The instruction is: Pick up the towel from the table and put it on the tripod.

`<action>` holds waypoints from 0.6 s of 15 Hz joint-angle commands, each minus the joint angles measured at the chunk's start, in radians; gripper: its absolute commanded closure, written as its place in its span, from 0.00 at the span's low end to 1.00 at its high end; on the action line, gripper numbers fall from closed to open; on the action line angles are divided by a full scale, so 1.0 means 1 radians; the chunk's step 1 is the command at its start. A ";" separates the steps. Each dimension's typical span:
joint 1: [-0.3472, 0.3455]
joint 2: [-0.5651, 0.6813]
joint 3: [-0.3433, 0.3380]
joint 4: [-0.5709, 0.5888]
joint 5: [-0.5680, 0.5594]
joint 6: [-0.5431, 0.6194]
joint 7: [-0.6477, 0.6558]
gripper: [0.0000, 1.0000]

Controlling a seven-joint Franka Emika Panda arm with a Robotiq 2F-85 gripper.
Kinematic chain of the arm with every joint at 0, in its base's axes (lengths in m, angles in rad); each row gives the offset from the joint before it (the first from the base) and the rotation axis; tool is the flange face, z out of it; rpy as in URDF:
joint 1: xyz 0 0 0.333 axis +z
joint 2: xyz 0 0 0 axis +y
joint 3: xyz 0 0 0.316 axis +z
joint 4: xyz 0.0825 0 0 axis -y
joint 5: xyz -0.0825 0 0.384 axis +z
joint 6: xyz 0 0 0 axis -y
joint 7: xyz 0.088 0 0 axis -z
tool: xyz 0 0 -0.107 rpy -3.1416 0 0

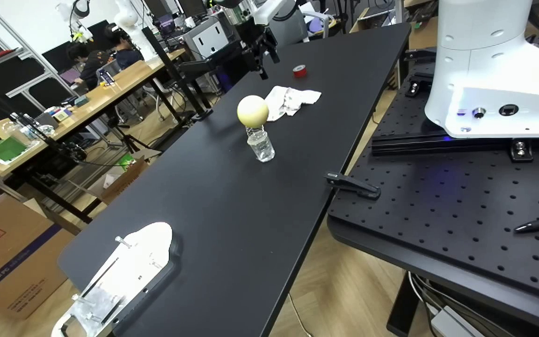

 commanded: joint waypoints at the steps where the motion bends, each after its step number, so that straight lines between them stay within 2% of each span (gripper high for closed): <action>1: 0.015 0.042 0.003 -0.014 -0.042 0.050 0.021 0.00; 6: 0.018 0.107 -0.007 -0.016 -0.066 0.091 0.020 0.00; 7: 0.014 0.117 -0.006 -0.013 -0.060 0.090 0.014 0.25; 8: 0.013 0.124 -0.007 -0.011 -0.059 0.090 0.012 0.26; 9: 0.011 0.131 -0.009 -0.010 -0.059 0.093 0.011 0.33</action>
